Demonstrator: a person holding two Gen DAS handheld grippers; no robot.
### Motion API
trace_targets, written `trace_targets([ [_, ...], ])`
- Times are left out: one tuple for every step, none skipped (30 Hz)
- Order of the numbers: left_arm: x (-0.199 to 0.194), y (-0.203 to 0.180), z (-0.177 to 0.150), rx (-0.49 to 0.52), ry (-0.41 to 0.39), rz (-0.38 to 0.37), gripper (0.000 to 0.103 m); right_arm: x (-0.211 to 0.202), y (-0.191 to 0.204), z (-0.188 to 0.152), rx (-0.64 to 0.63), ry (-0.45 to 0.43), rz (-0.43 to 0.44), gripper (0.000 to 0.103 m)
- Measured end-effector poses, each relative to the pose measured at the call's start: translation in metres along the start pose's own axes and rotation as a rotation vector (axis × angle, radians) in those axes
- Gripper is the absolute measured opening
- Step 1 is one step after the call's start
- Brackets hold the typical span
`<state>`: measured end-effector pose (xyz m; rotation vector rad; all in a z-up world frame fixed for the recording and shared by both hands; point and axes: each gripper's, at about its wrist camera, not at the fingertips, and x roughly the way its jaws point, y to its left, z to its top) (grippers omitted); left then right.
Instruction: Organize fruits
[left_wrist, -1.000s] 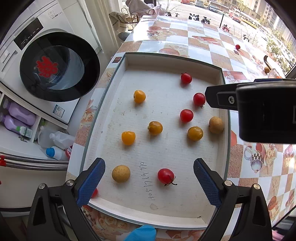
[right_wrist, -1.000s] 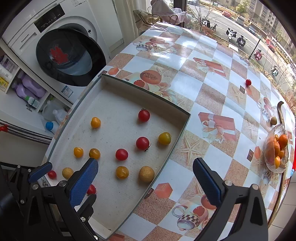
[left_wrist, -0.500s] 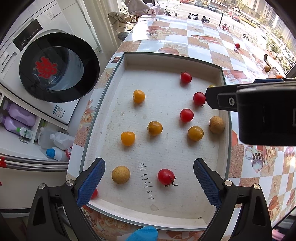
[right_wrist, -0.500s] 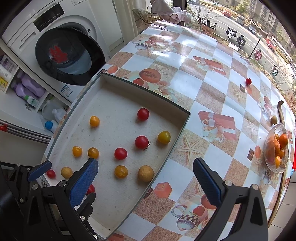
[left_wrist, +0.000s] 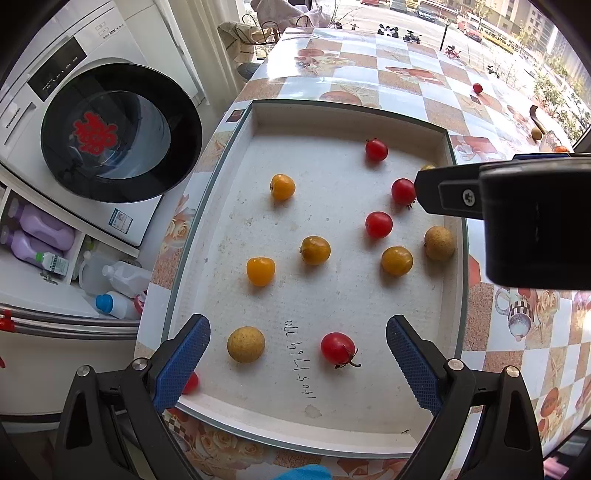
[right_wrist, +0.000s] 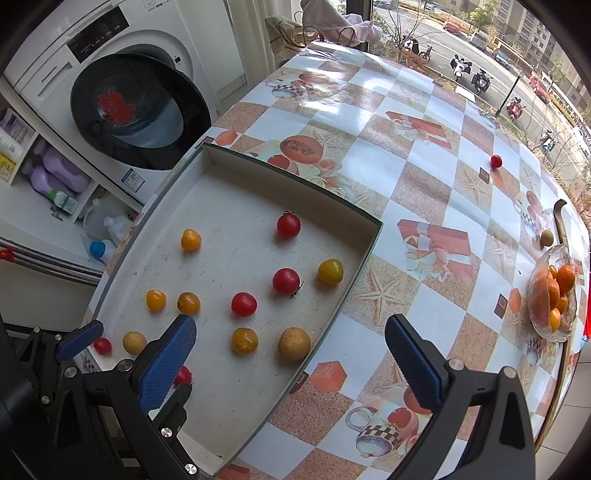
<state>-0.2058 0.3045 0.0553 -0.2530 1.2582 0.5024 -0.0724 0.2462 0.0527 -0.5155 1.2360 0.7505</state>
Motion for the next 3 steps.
trace_targets([
  [-0.0011, -0.0001, -0.0007, 0.0, -0.009, 0.004, 0.097, 0.0, -0.0002, -0.0001, 0.001, 0.0, 0.0, 0.102],
  [-0.0017, 0.0001, -0.0009, 0.002, -0.012, 0.003, 0.097, -0.0002, -0.0001, -0.0001, 0.002, 0.0, 0.001, 0.102],
  [-0.0018, 0.0004, -0.0009, 0.002, -0.012, -0.001, 0.097, 0.0, 0.0004, -0.0007, 0.002, -0.001, -0.001, 0.102],
])
